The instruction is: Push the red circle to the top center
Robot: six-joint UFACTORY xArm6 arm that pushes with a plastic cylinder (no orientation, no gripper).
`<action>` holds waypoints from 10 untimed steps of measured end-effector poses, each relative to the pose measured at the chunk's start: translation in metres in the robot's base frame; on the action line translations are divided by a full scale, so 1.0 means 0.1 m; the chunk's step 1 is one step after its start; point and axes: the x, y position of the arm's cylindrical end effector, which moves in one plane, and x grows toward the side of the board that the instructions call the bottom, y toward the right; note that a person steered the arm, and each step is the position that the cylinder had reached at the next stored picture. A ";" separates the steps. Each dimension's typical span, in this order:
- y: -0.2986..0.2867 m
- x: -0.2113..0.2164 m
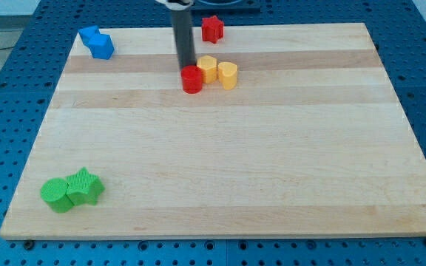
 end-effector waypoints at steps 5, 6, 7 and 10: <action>0.10 0.59; 0.41 0.32; 0.42 0.26; -0.17 0.62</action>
